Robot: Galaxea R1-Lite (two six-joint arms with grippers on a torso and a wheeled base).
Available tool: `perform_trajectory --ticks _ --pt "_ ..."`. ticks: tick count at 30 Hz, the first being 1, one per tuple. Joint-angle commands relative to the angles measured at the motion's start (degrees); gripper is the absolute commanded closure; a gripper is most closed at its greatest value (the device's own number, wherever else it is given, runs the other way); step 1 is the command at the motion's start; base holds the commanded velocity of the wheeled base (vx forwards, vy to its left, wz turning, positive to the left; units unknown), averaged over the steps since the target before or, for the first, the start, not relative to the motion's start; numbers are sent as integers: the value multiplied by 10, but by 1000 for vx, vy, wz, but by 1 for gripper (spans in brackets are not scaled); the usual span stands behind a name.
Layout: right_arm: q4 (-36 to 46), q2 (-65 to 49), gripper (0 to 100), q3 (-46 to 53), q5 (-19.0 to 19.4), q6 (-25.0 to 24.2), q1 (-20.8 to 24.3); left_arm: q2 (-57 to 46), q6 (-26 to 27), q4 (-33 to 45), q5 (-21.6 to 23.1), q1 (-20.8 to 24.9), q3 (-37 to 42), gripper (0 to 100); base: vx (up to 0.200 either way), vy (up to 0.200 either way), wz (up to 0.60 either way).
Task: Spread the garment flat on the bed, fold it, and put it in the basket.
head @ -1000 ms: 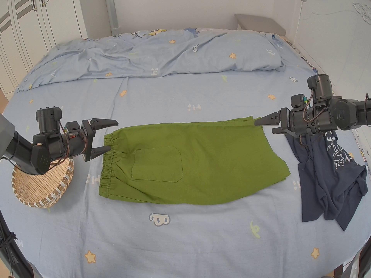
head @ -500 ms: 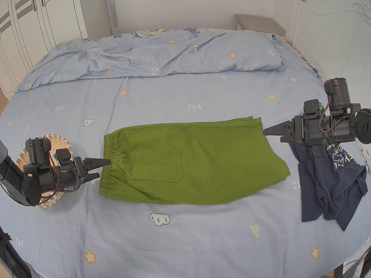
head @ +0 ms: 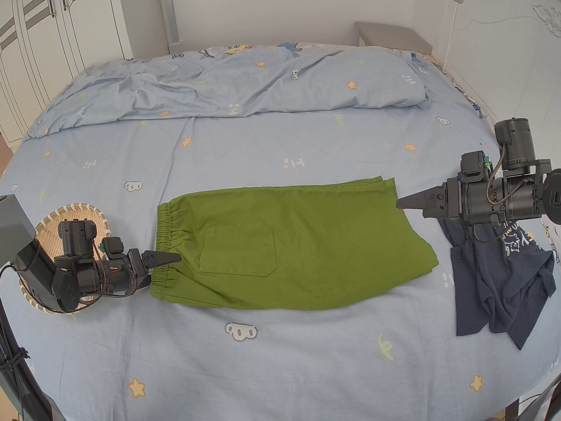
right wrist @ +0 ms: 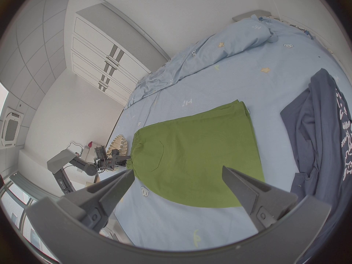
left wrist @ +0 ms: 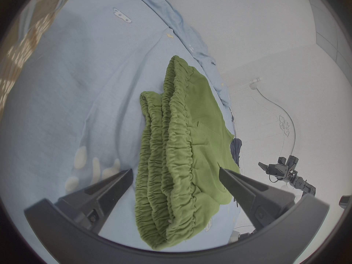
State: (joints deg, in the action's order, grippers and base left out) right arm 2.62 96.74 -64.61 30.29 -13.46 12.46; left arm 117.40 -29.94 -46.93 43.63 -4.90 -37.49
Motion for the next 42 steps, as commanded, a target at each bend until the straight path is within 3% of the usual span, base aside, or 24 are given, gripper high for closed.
perform_trajectory --ticks 1,2,3,13,14,23,34,42 --pt "0 0 0 0 0 0 2 17 -1 4 -2 1 -7 0 0 0 0" --pt "0 1 0 0 0 -1 2 23 -53 4 3 8 -37 0 0 0 0" --pt "0 1 0 -1 0 -1 2 31 -65 3 2 12 -43 0 0 0 0" --pt "0 9 0 -3 -1 -1 0 34 -96 4 14 11 -54 0 0 0 0" --pt "-1 17 0 -6 0 -2 -2 32 -106 4 17 9 -54 100 0 0 0" --pt "-1 38 0 -17 0 -5 -23 -5 -108 19 28 -5 -44 100 0 0 0" --pt "8 116 0 -59 0 -4 -78 -79 -108 152 131 -68 -80 100 0 0 0" --pt "7 207 0 -81 6 2 -87 -70 -101 155 132 -68 -82 100 0 0 0"
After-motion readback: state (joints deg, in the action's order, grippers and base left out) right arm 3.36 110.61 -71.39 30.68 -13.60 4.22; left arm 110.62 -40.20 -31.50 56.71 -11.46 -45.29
